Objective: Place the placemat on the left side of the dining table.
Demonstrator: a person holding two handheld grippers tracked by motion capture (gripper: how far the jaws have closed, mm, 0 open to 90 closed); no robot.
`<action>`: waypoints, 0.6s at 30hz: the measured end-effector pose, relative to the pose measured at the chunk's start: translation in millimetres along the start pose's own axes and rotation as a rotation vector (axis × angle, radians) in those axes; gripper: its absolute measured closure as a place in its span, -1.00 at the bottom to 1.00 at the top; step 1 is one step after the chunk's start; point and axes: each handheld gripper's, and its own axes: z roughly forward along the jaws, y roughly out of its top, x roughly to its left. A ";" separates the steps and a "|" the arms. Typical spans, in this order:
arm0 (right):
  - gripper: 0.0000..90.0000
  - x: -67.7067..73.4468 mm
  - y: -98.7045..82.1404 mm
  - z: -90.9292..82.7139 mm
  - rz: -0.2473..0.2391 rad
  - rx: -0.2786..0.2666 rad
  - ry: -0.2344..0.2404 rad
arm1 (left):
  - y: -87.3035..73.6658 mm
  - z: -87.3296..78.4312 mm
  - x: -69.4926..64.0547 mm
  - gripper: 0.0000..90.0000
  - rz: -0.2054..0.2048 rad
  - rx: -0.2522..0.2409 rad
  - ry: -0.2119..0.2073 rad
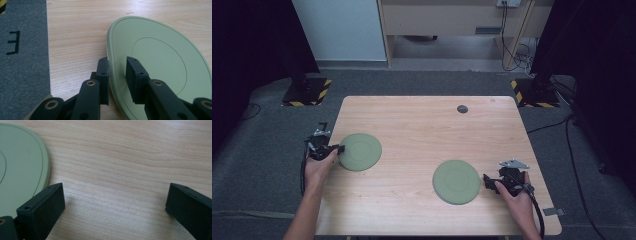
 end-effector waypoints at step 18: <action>-0.95 -0.1 0.1 0.3 -0.003 0.000 0.000 | 15.1 -0.8 -18.7 -0.74 0.043 -0.022 0.008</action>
